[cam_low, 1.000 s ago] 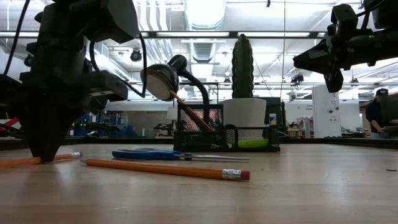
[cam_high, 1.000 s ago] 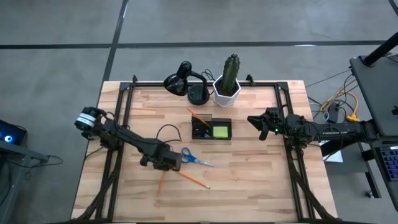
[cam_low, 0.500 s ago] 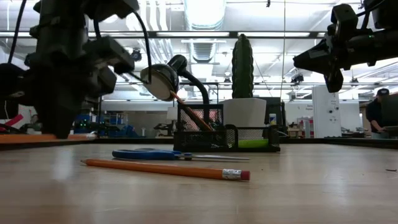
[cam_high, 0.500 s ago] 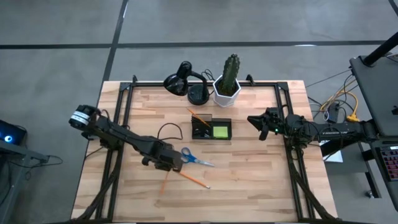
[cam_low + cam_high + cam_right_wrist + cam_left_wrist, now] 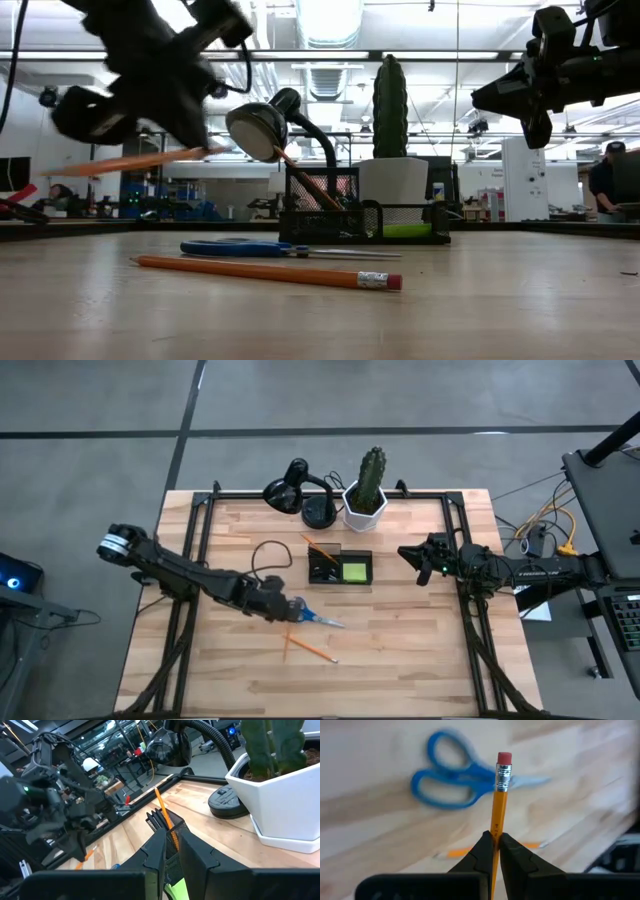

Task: Pick and place office supplies into organizer
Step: Put the left yellow pencil into the mesh desk organizer

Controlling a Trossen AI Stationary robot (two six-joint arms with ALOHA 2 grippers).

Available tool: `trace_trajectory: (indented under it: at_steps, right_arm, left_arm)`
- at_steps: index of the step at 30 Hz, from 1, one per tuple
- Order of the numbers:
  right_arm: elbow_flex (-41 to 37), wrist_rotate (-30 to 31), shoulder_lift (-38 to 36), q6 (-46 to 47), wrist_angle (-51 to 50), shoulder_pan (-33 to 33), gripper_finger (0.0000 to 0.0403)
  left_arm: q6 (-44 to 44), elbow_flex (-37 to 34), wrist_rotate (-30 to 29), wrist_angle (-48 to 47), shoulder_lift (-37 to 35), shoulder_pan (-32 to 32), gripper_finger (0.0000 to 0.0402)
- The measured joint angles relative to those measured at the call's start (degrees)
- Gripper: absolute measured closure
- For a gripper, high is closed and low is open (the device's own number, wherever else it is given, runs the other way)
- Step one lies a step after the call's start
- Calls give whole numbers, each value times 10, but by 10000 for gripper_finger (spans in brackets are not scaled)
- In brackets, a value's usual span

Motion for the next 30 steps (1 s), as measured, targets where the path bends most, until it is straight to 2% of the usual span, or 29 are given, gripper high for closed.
trace_trajectory:
  at_steps: [5,13,30]
  right_arm:
    - [0,0,0,0,0,0,360]
    - [0,-1,0,3,0,0,360]
    - [0,-1,0,5,0,0,360]
  left_arm:
    - [34,0,-56,47,-9,12,396]
    - [107,0,-86,113,-9,42,396]
    - [315,-1,-222,291,-9,85,396]
